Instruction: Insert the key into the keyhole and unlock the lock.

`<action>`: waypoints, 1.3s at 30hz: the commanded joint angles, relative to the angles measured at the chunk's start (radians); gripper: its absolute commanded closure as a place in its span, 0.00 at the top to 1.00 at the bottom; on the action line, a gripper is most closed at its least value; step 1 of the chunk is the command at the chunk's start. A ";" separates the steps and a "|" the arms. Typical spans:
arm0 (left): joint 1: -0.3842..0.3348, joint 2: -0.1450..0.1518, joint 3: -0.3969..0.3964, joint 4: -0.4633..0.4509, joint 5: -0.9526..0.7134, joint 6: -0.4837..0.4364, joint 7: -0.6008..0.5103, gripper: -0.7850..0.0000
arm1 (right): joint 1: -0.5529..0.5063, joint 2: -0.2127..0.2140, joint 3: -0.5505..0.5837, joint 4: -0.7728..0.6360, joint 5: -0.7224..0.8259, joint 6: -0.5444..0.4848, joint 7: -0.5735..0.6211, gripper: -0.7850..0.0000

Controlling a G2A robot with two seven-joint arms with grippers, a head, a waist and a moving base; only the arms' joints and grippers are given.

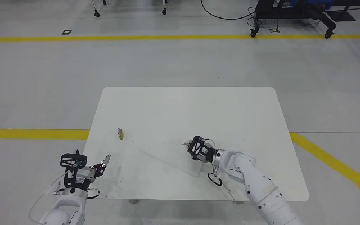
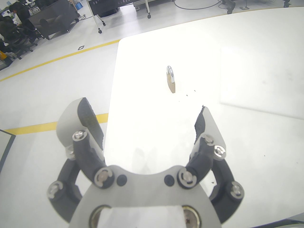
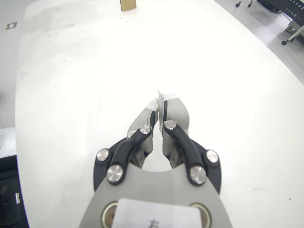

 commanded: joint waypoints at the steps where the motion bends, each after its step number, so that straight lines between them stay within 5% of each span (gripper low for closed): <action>1: 0.000 0.000 0.000 0.000 0.000 0.000 0.000 1.00 | -0.013 0.006 0.020 -0.005 0.005 -0.018 -0.034 0.00; 10: 0.000 0.000 0.000 0.000 0.000 0.000 0.000 1.00 | -0.064 0.030 0.112 -0.007 0.118 -0.180 -0.188 0.00; 16: 0.000 0.000 0.000 0.000 0.000 0.000 0.000 1.00 | -0.070 0.052 0.180 0.035 0.201 -0.395 -0.263 0.00; 26: -0.001 0.000 -0.002 -0.004 0.006 0.005 0.004 1.00 | -0.082 0.059 0.178 0.052 0.255 -0.395 -0.265 0.00; 29: 0.057 -0.005 -0.001 -0.083 0.055 0.083 0.095 1.00 | -0.082 0.059 0.178 0.052 0.255 -0.395 -0.265 0.00; 32: 0.141 -0.003 -0.032 -0.169 -0.086 -0.084 0.176 1.00 | -0.082 0.059 0.178 0.052 0.255 -0.395 -0.265 0.00; 36: 0.180 0.028 -0.164 -0.170 -0.426 -0.687 0.088 1.00 | -0.074 0.056 0.142 0.066 0.341 -0.395 -0.227 0.00; 39: 0.139 0.058 -0.228 -0.123 -0.661 -0.968 -0.088 1.00 | -0.011 0.054 0.068 0.123 0.548 -0.395 -0.130 0.00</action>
